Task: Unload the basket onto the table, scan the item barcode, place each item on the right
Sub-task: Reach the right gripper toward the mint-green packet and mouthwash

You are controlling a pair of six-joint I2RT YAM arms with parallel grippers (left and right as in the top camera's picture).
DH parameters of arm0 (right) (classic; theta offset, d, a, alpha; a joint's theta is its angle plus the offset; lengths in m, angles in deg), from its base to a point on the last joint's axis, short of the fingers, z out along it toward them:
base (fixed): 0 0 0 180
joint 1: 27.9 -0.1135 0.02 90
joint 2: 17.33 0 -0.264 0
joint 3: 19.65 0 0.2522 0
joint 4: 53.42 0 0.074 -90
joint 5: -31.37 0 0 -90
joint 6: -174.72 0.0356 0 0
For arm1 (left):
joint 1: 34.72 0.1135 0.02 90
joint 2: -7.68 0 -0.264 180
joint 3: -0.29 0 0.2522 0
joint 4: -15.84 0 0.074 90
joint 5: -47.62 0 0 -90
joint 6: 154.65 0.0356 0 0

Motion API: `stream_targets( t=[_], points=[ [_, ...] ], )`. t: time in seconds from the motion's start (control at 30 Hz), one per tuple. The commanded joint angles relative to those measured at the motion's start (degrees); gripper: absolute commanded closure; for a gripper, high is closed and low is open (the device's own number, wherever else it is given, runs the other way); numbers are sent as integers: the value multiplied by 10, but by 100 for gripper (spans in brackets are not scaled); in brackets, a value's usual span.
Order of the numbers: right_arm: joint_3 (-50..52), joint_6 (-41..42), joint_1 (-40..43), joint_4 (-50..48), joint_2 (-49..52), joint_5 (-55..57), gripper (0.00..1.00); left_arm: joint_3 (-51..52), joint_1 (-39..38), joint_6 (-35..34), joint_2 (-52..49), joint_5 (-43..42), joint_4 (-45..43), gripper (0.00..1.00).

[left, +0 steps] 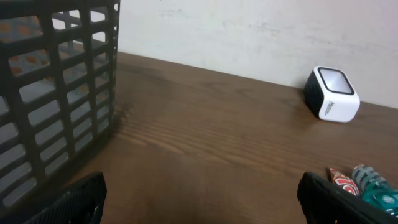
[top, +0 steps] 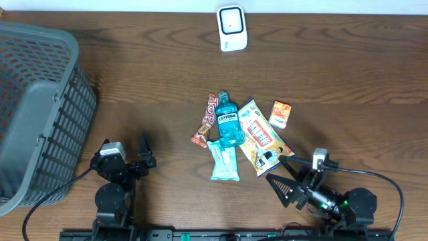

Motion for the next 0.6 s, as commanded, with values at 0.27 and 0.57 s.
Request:
stream_targets(
  t=[0.27,0.57],
  points=[
    [-205,-87,-10,152,170,159,1,7,2,-5,-3,14,29,2],
    [-417,-158,-142,315,435,323,1,7,3,-5,-3,14,29,2]
  ],
)
